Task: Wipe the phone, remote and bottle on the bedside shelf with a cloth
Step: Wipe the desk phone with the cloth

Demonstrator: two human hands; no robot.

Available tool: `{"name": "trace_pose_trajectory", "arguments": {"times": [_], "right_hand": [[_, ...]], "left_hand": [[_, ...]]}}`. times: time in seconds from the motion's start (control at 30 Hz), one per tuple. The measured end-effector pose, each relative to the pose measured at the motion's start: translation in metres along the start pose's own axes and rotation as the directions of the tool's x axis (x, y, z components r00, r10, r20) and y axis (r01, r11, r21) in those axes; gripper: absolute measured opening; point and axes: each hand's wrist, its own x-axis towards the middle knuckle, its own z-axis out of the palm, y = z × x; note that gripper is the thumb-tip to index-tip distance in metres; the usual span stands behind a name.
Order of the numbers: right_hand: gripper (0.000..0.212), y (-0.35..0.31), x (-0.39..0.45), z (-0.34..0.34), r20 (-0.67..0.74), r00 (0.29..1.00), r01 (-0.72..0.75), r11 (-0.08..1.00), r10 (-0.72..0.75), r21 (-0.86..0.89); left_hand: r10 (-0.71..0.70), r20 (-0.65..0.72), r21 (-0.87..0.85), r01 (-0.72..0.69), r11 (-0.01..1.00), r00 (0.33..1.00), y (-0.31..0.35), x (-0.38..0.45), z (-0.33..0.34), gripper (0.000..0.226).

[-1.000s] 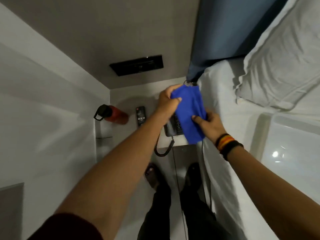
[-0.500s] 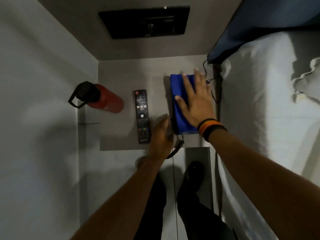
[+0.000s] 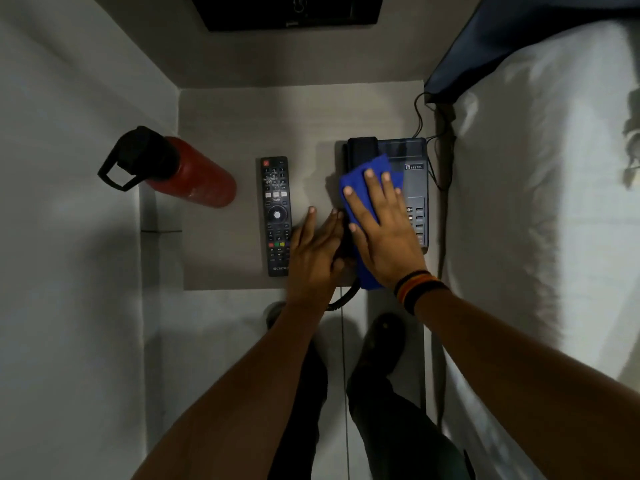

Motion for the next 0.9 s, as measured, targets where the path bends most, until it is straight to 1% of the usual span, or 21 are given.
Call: {"name": "trace_pose_trajectory", "arguments": {"times": [0.03,0.07,0.13,0.17,0.23,0.3,0.33,0.37,0.4,0.47,0.5,0.53,0.57,0.6,0.67,0.7,0.73,0.77,0.83,0.9], "right_hand": [[0.064,0.002,-0.013,0.003,0.014,1.000,0.027,1.000,-0.027,-0.005],[0.073,0.003,-0.025,0.006,0.026,0.998,0.050,0.999,-0.050,-0.004],[0.095,0.003,-0.052,0.010,0.079,0.995,0.057,0.998,-0.056,-0.005],[0.102,0.001,-0.067,0.010,0.107,0.993,0.055,0.998,-0.053,-0.013],[0.108,-0.001,-0.095,0.005,0.164,0.985,0.061,0.998,-0.057,-0.019],[0.111,-0.004,-0.118,-0.008,0.261,0.965,0.024,0.999,-0.030,0.026],[0.110,-0.003,-0.127,-0.018,0.298,0.954,-0.007,0.999,-0.009,0.053],[0.108,-0.003,-0.132,-0.029,0.298,0.954,-0.050,0.995,0.022,0.085],[0.105,-0.002,-0.131,-0.041,0.250,0.965,-0.109,0.985,0.073,0.131],[0.096,0.002,-0.111,-0.066,0.042,0.978,-0.206,0.943,0.202,0.261],[0.090,0.007,-0.089,-0.076,-0.055,0.966,-0.223,0.922,0.252,0.315],[0.083,0.013,-0.062,-0.083,-0.118,0.952,-0.225,0.908,0.282,0.353],[0.075,0.020,-0.031,-0.087,-0.140,0.945,-0.227,0.903,0.295,0.365],[0.067,0.029,0.002,-0.085,-0.123,0.948,-0.236,0.907,0.294,0.347],[0.056,0.045,0.054,-0.071,0.024,0.957,-0.285,0.924,0.289,0.253],[0.054,0.050,0.069,-0.060,0.083,0.951,-0.308,0.932,0.297,0.190],[0.053,0.052,0.077,-0.049,0.090,0.949,-0.313,0.941,0.303,0.131],[0.054,0.052,0.079,-0.041,0.061,0.950,-0.312,0.946,0.307,0.093],[0.055,0.049,0.068,-0.032,-0.006,0.960,-0.278,0.957,0.279,0.081],[0.058,0.046,0.041,-0.026,-0.023,0.973,-0.226,0.972,0.228,0.072]], "left_hand": [[-0.008,0.000,0.009,0.008,1.000,1.000,0.001,0.000,0.001,0.059],[-0.015,0.007,0.017,0.014,1.000,1.000,0.001,0.001,0.001,0.062],[-0.023,0.007,0.020,0.022,1.000,1.000,0.004,0.000,0.002,0.061],[-0.026,0.001,0.026,0.026,0.999,1.000,0.005,-0.001,0.001,0.062],[-0.042,0.001,0.052,0.041,0.998,0.999,0.007,-0.001,-0.001,0.071],[-0.060,0.032,0.087,0.057,0.995,0.998,0.010,-0.001,-0.004,0.078],[-0.068,0.054,0.098,0.062,0.993,0.996,0.012,0.000,-0.006,0.082],[-0.071,0.070,0.088,0.065,0.994,0.995,0.014,0.000,-0.009,0.088],[-0.072,0.069,0.060,0.067,0.996,0.995,0.016,0.001,-0.010,0.094],[-0.047,0.041,0.028,0.046,0.999,0.998,0.018,0.003,-0.013,0.103],[-0.025,0.046,0.050,0.023,0.998,0.999,0.017,0.005,-0.013,0.104],[-0.004,0.063,0.088,-0.001,0.996,0.998,0.017,0.007,-0.012,0.102],[0.007,0.080,0.122,-0.017,0.992,0.997,0.016,0.008,-0.012,0.098],[0.012,0.094,0.135,-0.025,0.991,0.996,0.015,0.009,-0.011,0.096],[0.016,0.097,0.108,-0.027,0.994,0.995,0.013,0.010,-0.008,0.100],[0.025,0.082,0.102,-0.033,0.994,0.996,0.011,0.010,-0.006,0.097],[0.038,0.058,0.107,-0.045,0.993,0.998,0.009,0.009,-0.003,0.091],[0.046,0.040,0.120,-0.050,0.991,0.998,0.007,0.010,-0.001,0.088],[0.044,0.032,0.143,-0.048,0.989,0.999,0.004,0.011,0.001,0.089],[0.047,0.055,0.165,-0.056,0.985,0.997,0.006,0.012,0.000,0.090]]}}
